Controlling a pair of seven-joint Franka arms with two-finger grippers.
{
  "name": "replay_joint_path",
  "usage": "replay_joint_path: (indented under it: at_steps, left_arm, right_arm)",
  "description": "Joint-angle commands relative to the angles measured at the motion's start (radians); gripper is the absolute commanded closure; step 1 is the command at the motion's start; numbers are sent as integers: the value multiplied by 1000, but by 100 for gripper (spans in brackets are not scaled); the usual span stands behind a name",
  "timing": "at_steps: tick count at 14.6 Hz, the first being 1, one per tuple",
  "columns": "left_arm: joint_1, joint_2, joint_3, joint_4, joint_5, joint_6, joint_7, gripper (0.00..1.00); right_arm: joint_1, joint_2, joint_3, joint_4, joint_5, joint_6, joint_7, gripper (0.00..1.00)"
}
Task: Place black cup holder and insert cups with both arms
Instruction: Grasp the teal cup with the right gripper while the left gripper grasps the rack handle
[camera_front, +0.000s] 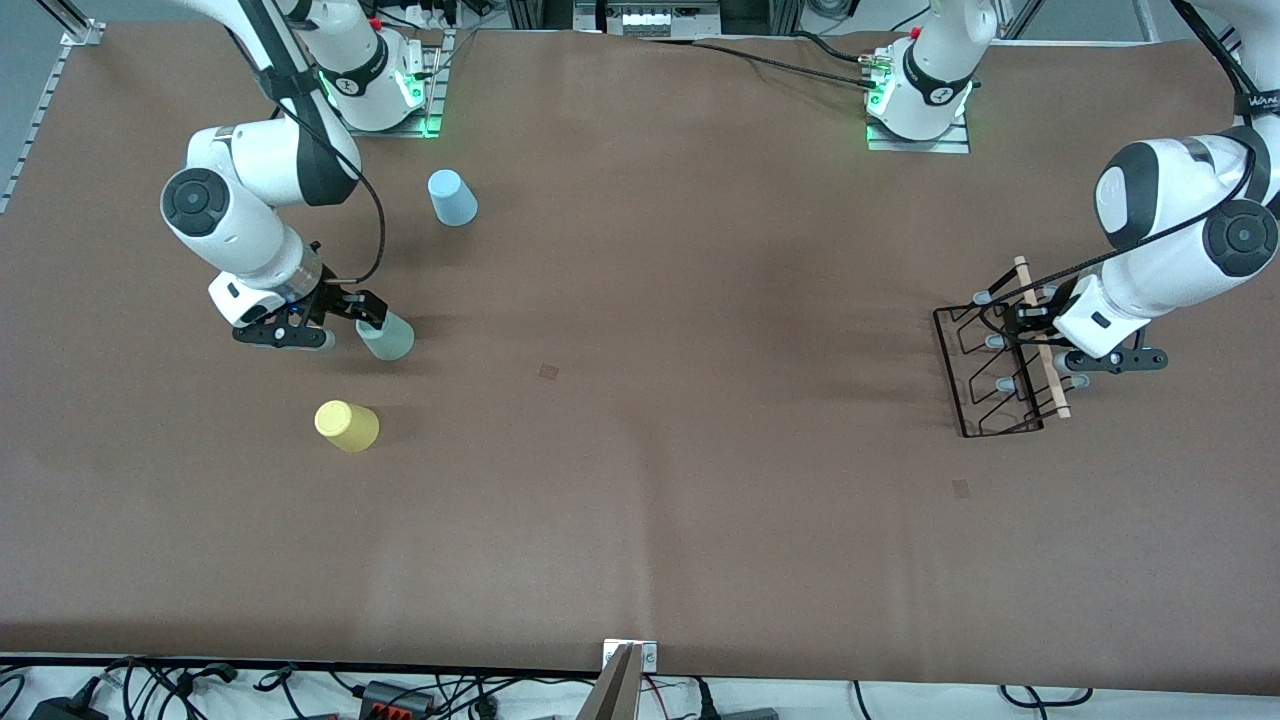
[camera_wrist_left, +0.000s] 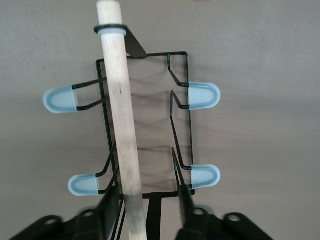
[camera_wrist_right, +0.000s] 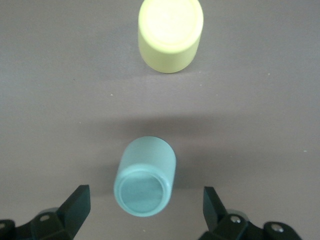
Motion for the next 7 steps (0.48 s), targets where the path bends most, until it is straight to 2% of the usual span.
replay_joint_path:
  at_steps: [1,2,3,7]
  left_arm:
    - [9,-18,-3,-16,17,17,17,83]
    - [9,-18,-3,-9,17,16,18,92]
    - [9,-21,-3,-7,17,16,18,97]
    - [8,-25,-12,66,17,-24,20,99]
  right_arm:
    - [45,11,-6,-4,13,29,48,0]
    - [42,26,-6,-4,13,51,62,0]
    - [43,34,-6,-4,13,63,65,0]
    - [51,69,-6,-13,13,102,77,0]
